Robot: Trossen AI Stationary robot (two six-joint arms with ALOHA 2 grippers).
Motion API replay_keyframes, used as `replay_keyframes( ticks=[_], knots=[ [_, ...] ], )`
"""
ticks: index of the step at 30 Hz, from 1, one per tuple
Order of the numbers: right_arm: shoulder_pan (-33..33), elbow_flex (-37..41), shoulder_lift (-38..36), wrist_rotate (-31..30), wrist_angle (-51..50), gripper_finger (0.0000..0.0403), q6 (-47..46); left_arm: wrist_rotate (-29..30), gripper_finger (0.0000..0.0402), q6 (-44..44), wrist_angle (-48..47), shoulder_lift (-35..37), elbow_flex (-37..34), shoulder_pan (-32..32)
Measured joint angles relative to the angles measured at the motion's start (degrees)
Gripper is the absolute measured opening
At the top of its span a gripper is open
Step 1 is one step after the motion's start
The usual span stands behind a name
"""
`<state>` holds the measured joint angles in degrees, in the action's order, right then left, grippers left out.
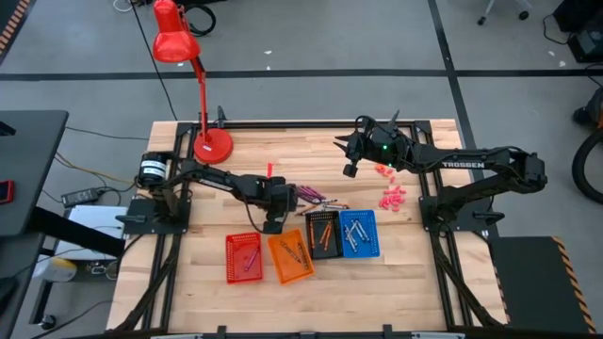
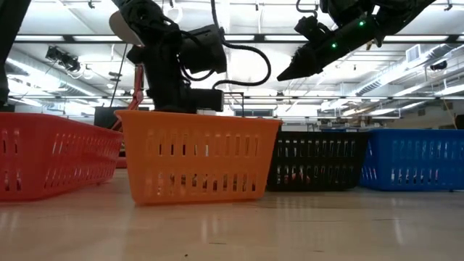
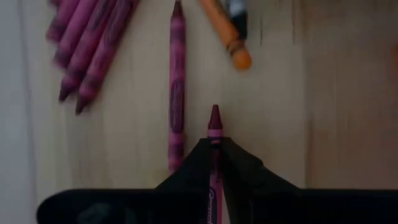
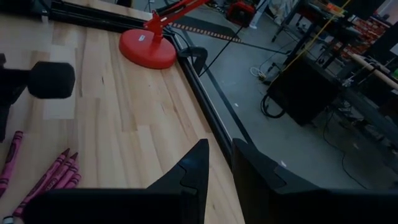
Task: Sort crayons
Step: Put the pink crayon into the red bin
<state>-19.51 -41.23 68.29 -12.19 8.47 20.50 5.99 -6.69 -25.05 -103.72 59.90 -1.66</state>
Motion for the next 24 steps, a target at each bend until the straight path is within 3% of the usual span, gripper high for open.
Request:
replay_keyframes(
  ticks=[10, 19, 24],
  knots=[
    [0.0, 0.0, 0.0, 0.07, -0.07, 0.0074, -0.01, 4.7, 0.0031, 10.89, -8.95, 9.27, 0.15, 0.24],
    [0.0, 0.0, 0.0, 0.35, -2.54, 0.0075, -0.05, 2.78, 0.0032, 30.83, -20.0, 16.05, 0.24, 3.57],
    [0.04, 0.0, 0.0, 0.42, -1.76, 0.0075, -0.02, 0.77, 0.0032, 40.41, -21.21, 19.13, 0.26, 7.04]
  ],
)
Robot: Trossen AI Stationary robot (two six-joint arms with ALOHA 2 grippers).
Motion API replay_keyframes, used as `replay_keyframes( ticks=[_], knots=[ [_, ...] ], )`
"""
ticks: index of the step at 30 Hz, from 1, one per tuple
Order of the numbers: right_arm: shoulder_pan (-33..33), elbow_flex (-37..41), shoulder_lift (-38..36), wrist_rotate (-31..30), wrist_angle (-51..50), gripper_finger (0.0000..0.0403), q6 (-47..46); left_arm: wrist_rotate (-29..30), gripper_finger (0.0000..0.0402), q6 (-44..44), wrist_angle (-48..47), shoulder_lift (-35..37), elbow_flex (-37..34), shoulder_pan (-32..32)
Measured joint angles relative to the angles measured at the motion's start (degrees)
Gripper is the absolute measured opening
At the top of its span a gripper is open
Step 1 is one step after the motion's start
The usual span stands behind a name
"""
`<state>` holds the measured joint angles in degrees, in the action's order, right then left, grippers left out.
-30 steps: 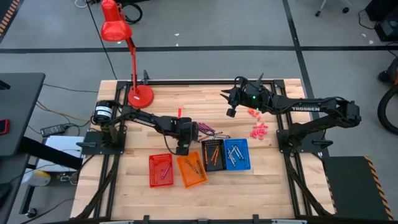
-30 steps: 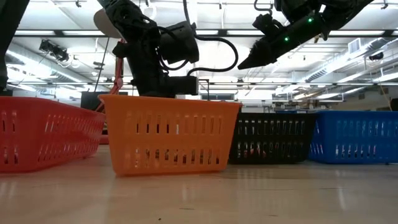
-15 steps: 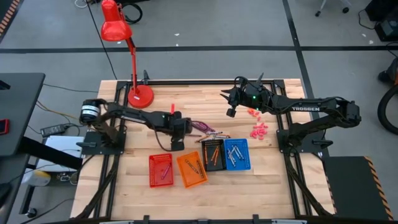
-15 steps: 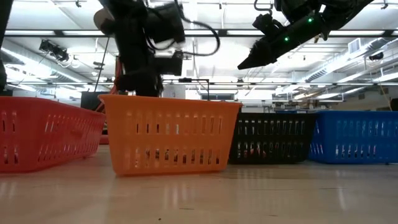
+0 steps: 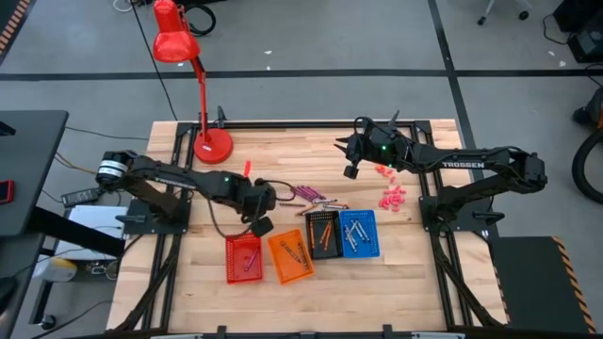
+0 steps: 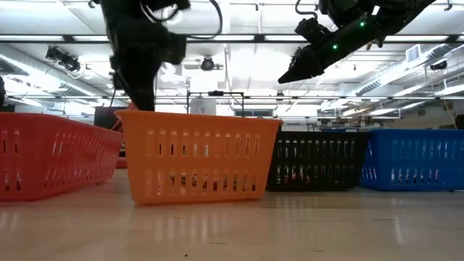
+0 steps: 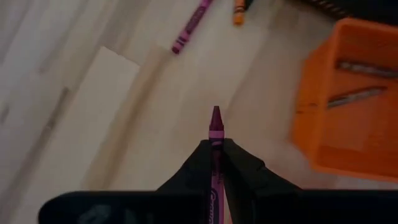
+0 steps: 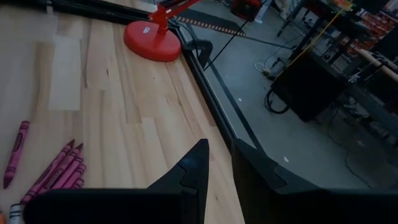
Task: Sort crayons
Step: Put the pink crayon into the red bin
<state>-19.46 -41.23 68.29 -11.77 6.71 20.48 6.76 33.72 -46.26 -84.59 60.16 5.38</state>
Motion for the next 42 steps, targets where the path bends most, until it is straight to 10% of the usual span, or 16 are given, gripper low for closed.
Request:
replay_keyframes(
  ticks=[15, 25, 42],
  knots=[
    [-0.01, -0.02, 0.0, 0.0, 14.18, 0.0075, 0.86, -4.96, 0.0032, 32.88, -0.56, 1.69, 0.11, 13.32],
    [-0.07, 0.0, 0.0, -0.01, 19.19, 0.0075, 3.98, 2.75, 0.0032, 47.74, -2.64, 0.16, 0.11, 20.44],
    [-0.07, -0.02, -0.02, -0.02, 23.66, 0.0075, 6.68, -0.97, 0.0125, 46.02, -2.49, -5.93, 0.04, 20.8]
  ],
)
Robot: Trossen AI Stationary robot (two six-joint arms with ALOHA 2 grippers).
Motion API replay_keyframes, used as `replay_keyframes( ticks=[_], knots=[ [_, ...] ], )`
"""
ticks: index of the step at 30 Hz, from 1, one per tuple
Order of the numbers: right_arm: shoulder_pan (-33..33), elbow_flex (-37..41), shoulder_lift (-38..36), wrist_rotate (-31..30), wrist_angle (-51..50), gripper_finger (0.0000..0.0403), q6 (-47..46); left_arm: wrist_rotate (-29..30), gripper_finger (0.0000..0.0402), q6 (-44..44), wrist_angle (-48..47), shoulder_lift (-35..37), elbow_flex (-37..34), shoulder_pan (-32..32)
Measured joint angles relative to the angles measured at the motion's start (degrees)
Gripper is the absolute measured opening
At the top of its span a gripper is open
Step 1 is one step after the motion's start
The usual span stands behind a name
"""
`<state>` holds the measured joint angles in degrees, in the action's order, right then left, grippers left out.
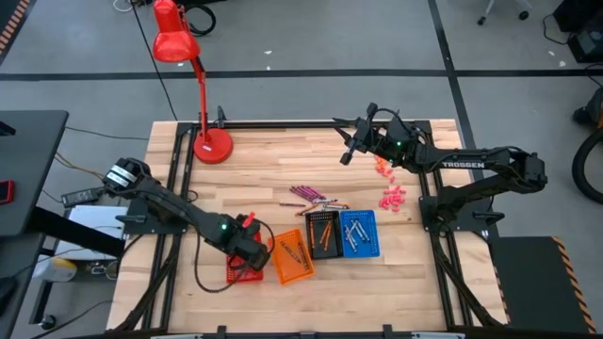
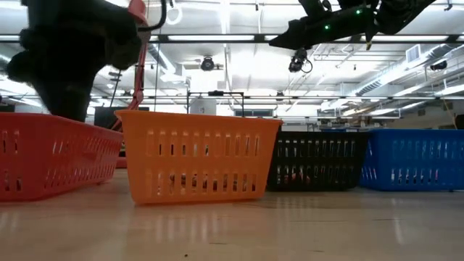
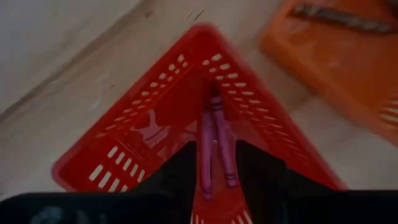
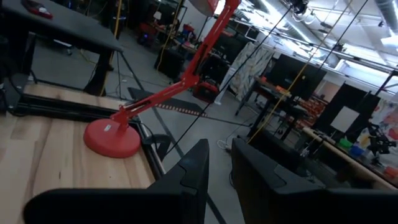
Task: Sort crayons
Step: Put the pink crayon into the red bin
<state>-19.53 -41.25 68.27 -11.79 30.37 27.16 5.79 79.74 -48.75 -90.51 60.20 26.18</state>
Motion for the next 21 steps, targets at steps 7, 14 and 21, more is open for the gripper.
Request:
replay_keyframes(
  ticks=[7, 14, 21],
  knots=[
    [0.0, 0.0, 0.0, 0.36, -1.83, 0.0075, -0.55, 1.19, 0.0132, -4.44, 1.44, 4.63, 0.11, -3.16],
    [0.26, 0.0, 0.0, 1.53, -4.98, 0.0075, -0.61, 6.51, 0.0132, -14.71, 2.68, 4.24, 0.09, -9.1],
    [1.24, 0.0, 0.0, 1.53, -7.43, 0.0075, -0.63, 10.52, 0.0132, -28.96, 7.76, 4.21, 0.09, -16.49]
  ],
)
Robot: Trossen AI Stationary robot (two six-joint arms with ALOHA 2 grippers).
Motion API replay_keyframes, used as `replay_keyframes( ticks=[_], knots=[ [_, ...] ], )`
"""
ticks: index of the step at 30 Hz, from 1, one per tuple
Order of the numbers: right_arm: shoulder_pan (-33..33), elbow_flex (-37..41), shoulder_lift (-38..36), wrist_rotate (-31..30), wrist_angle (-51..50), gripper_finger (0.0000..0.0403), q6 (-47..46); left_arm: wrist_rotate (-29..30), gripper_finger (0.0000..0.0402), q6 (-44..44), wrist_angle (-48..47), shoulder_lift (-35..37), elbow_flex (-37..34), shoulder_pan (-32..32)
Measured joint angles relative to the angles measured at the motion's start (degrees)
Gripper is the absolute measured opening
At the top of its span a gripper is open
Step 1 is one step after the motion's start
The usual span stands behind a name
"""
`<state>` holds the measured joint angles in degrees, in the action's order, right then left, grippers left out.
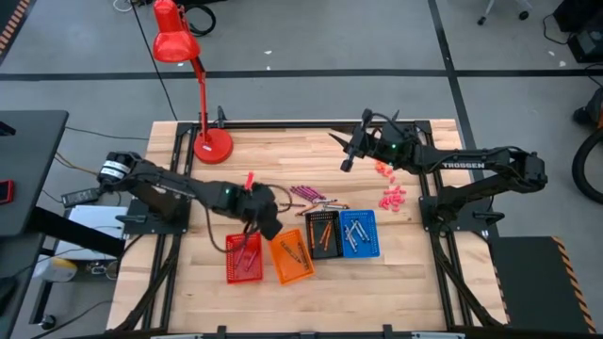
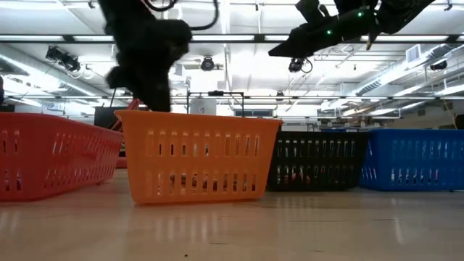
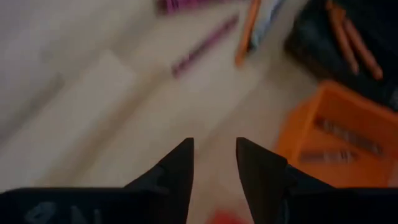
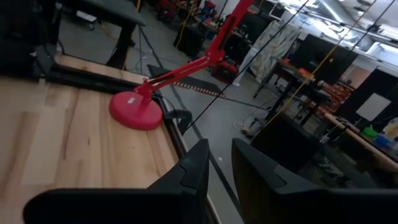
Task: Sort crayons
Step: Put the pink crayon into the red bin
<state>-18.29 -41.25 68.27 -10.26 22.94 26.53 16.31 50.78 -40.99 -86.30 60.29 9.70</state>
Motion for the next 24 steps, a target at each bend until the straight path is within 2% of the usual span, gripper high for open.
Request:
replay_keyframes(
  ticks=[3, 12, 19, 24],
  knots=[
    [0.64, 0.0, 0.0, 0.0, -1.01, 0.0075, 0.0, 2.19, 0.0132, -8.42, 4.11, -0.8, 0.0, -3.3],
    [3.11, 0.0, 0.02, -0.25, -7.04, 0.0075, -0.02, 2.11, 0.0133, -36.49, 18.84, -8.51, -0.04, -9.19],
    [3.96, 0.0, 0.02, -2.7, -11.79, 0.0075, -2.77, 1.69, 0.0133, -47.2, 21.08, -14.07, -0.09, -11.43],
    [4.12, 0.0, 0.02, -3.19, -14.43, 0.0075, -5.35, -4.02, 0.0133, -51.3, 22.69, -15.54, -0.09, -12.29]
  ],
)
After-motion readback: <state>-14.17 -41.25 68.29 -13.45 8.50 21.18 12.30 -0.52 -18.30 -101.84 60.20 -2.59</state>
